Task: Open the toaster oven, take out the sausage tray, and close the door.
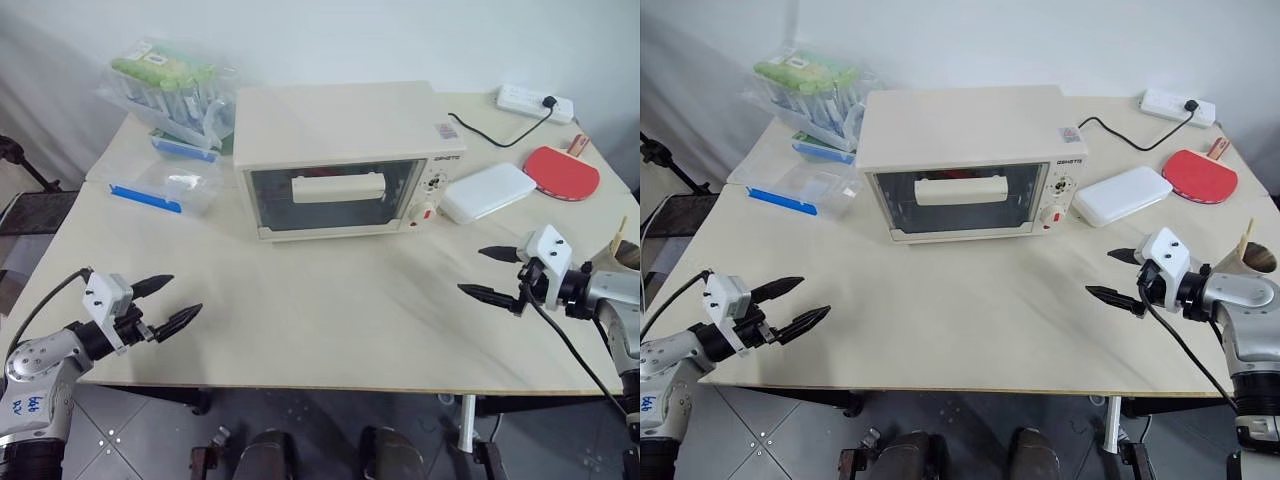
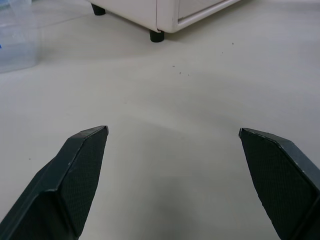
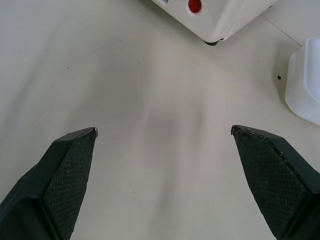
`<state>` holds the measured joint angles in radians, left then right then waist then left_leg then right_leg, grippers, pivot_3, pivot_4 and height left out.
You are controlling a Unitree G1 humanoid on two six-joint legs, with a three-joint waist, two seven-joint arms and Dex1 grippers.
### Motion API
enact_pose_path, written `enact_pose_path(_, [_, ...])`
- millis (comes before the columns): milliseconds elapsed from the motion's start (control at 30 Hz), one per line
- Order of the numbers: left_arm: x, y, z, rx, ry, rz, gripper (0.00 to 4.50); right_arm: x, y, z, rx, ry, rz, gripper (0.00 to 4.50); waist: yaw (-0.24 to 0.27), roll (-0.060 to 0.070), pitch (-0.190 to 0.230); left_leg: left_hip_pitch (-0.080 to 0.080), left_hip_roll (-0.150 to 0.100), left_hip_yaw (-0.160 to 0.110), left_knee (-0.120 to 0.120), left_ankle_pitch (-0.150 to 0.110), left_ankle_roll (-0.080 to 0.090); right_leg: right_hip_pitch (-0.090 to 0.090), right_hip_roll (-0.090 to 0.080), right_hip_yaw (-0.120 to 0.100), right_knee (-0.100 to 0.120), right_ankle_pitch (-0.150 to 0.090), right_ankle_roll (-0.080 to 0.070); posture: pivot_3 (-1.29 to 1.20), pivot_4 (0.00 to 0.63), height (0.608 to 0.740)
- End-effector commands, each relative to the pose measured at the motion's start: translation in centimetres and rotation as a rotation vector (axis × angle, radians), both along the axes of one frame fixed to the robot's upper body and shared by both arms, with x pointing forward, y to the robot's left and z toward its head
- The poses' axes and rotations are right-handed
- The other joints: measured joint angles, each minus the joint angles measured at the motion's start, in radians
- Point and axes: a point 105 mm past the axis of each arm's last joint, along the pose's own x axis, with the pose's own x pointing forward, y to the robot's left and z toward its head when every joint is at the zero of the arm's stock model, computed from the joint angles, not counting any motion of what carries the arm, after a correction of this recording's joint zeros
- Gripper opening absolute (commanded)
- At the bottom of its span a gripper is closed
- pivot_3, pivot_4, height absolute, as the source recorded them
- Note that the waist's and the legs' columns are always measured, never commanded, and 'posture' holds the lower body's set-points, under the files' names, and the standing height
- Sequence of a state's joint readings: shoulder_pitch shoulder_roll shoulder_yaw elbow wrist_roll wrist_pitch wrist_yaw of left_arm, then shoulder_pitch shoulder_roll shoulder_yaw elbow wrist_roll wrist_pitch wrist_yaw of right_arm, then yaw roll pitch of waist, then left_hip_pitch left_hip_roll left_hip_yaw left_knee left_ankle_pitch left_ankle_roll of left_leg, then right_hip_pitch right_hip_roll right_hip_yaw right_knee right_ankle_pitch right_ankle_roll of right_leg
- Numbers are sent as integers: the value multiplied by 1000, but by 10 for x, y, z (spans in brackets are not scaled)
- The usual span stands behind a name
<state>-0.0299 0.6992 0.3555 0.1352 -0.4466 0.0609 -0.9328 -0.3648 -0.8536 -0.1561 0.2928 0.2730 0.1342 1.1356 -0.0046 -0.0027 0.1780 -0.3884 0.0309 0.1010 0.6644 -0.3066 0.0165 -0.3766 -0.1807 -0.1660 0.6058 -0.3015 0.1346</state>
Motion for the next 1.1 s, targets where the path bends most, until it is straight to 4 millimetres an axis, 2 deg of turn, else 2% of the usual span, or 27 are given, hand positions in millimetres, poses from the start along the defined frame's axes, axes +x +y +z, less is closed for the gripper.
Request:
enact_pose_path(33, [2,3,1,40,-21,-1,4467,2,2,8,-11,-30,19,4500,0,0,0,0,0,0,0,0,0,0,0,0,0,0,0,0,150,740])
enact_pose_path(133, [11,7,4,23,-18,86,4467,0,8,8,-24,-15,44,4500,0,0,0,0,0,1,0,0,0,0,0,1,0,0,0,0,150,740])
enact_pose_path(300, [11,1,14,27,-52,52,4467,3,22,18,-57,-21,105,4500,0,0,0,1,0,1,0,0,0,-1,0,2,0,0,0,0,150,740])
enact_pose_path(467, [23,-11,35,-70,-101,-10,4467,25,73,47,-21,-57,267,4500,-12,1,1,1,1,4,0,1,-1,-2,1,4,1,0,0,0,150,740])
enact_pose_path(633, [27,-21,46,-98,-141,-58,4467,34,114,69,14,-86,419,4500,-21,0,0,1,1,3,0,-1,-1,-2,1,4,3,0,0,0,150,740])
enact_pose_path(900, [20,-23,54,-105,-141,-85,4467,32,147,103,38,-161,575,4500,-24,0,1,-1,1,5,-1,-1,-1,-5,1,3,4,0,0,0,150,740])
enact_pose_path(1100, [13,-22,61,-136,-131,-100,4467,19,156,111,19,-172,665,4500,-23,0,1,-1,1,4,-1,-1,-1,-6,2,4,5,0,0,0,150,740])
